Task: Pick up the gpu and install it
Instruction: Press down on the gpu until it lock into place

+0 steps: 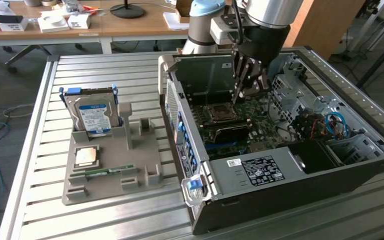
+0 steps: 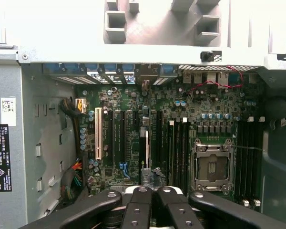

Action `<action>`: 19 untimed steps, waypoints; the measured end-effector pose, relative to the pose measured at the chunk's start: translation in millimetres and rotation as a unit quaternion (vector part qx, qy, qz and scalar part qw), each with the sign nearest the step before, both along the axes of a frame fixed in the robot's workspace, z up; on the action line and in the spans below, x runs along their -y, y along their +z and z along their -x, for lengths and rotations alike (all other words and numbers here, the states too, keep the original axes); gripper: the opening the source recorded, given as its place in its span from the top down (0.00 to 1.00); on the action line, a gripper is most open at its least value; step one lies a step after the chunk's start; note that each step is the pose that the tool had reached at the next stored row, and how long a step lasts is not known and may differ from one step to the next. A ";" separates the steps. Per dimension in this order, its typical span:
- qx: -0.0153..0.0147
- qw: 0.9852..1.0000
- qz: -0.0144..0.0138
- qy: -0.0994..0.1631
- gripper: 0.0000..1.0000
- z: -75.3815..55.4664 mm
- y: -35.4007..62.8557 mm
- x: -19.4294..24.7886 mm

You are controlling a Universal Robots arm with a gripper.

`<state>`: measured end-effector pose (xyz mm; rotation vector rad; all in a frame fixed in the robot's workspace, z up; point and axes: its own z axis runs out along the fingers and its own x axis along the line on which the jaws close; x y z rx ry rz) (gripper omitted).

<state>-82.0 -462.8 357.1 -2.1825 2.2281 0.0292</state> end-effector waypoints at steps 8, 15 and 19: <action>0.000 1.000 0.000 0.000 0.89 0.0 -11.5 0.0; 0.000 1.000 0.000 0.000 0.89 0.0 -24.2 0.0; 0.000 1.000 0.000 0.000 0.89 0.0 -31.6 0.0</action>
